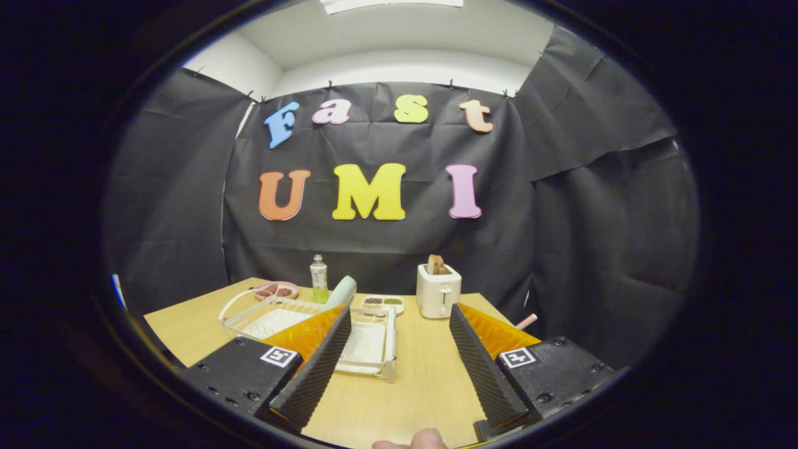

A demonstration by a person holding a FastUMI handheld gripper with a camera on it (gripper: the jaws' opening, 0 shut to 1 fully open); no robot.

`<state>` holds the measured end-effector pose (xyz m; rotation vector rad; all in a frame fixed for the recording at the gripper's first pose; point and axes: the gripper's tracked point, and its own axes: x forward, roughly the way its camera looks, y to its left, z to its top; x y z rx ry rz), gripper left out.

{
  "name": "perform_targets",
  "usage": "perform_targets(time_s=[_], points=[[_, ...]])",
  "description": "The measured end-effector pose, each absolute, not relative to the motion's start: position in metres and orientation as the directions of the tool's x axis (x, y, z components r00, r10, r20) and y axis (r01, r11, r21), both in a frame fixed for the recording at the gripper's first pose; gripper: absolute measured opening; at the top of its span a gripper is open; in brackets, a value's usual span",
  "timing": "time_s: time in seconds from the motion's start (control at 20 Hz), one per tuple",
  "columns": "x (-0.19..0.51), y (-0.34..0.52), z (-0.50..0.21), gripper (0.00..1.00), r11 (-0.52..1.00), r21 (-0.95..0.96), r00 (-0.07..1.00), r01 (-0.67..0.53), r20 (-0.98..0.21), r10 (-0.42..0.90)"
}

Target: Take the plate from the dish rack, then take the spoon from the basket and place it into the plate.

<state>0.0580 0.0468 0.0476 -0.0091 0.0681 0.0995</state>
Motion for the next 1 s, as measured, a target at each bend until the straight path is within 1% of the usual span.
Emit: perform_targets(time_s=[0.1,0.25,0.5,0.65,0.8,1.0], points=[[0.078,0.055,0.057,1.0,0.992,0.005,0.986,-0.13,-0.101,0.13],[0.111,0.065,0.08,1.0,0.99,0.002,0.982,-0.141,-0.128,0.14],[0.168,0.102,0.091,1.0,0.98,0.011,0.95,-0.2,-0.243,0.197],[0.2,0.125,0.081,1.0,0.971,-0.016,0.919,-0.238,-0.327,0.22],[0.227,0.151,0.059,1.0,0.96,0.011,0.866,-0.279,-0.429,0.256],[0.256,0.17,0.028,1.0,0.962,0.031,0.804,-0.272,-0.542,0.245]])
